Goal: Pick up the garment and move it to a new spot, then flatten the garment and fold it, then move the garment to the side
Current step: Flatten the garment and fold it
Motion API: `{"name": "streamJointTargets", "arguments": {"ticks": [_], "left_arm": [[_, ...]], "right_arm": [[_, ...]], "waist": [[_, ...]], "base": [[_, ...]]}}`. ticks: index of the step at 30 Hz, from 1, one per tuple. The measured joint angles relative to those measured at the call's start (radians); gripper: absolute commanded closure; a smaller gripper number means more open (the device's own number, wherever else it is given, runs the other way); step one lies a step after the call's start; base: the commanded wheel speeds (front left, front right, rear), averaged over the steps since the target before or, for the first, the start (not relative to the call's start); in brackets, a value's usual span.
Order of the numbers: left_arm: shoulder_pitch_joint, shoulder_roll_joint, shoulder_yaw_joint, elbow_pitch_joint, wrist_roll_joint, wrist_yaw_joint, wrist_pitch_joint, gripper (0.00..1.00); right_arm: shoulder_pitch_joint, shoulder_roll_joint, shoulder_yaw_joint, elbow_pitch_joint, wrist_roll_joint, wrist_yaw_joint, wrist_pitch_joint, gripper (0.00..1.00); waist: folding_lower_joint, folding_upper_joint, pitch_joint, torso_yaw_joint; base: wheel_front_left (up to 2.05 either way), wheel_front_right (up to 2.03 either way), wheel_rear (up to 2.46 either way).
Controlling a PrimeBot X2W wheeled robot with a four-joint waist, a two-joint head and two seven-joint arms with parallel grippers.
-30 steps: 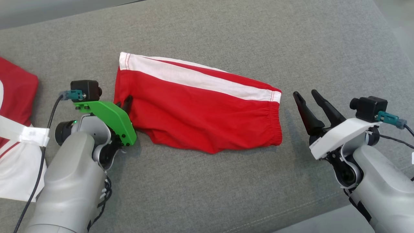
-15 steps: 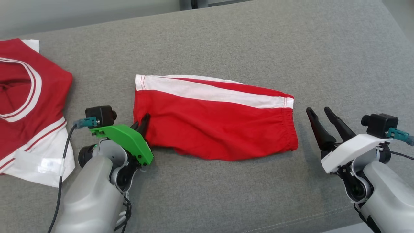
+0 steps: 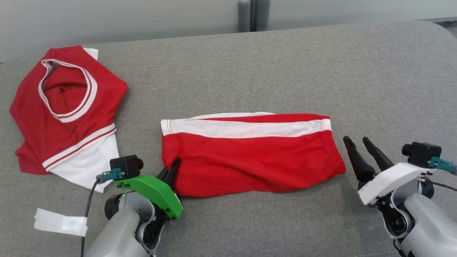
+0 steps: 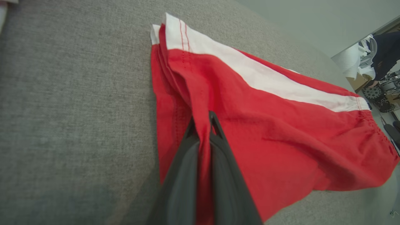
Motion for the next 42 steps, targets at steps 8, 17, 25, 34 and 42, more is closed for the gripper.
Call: {"name": "streamJointTargets", "arguments": {"ticks": [8,17,25,34,42], "left_arm": [[0.051,0.000,-0.038,-0.064,-0.001,0.002,-0.026,0.05],[0.083,0.003,-0.010,-0.123,0.001,0.056,-0.103,0.00],[0.137,0.005,0.023,-0.199,0.002,0.091,-0.137,0.00],[0.167,0.005,0.029,-0.269,0.038,0.109,-0.151,0.00],[0.200,0.015,0.054,-0.316,0.041,0.135,-0.154,0.00]], "right_arm": [[0.005,0.024,0.001,-0.013,0.051,0.000,0.013,0.00],[0.024,0.028,0.009,0.010,0.067,0.000,0.043,0.00],[0.090,0.036,0.002,0.038,0.091,-0.002,0.043,0.00],[0.092,0.070,-0.016,0.054,0.138,-0.002,0.043,0.00],[0.092,0.081,-0.047,0.058,0.184,-0.002,0.039,0.91]], "waist": [[0.0000,0.0000,-0.033,0.067],[0.0000,0.0000,-0.042,0.113],[0.0000,0.0000,-0.032,0.147],[0.0000,0.0000,-0.019,0.189],[0.0000,0.0000,-0.018,0.224]], "base": [[0.00,0.00,0.00],[0.00,0.00,0.00],[0.00,0.00,0.00],[0.00,0.00,0.00],[0.00,0.00,0.00]]}}
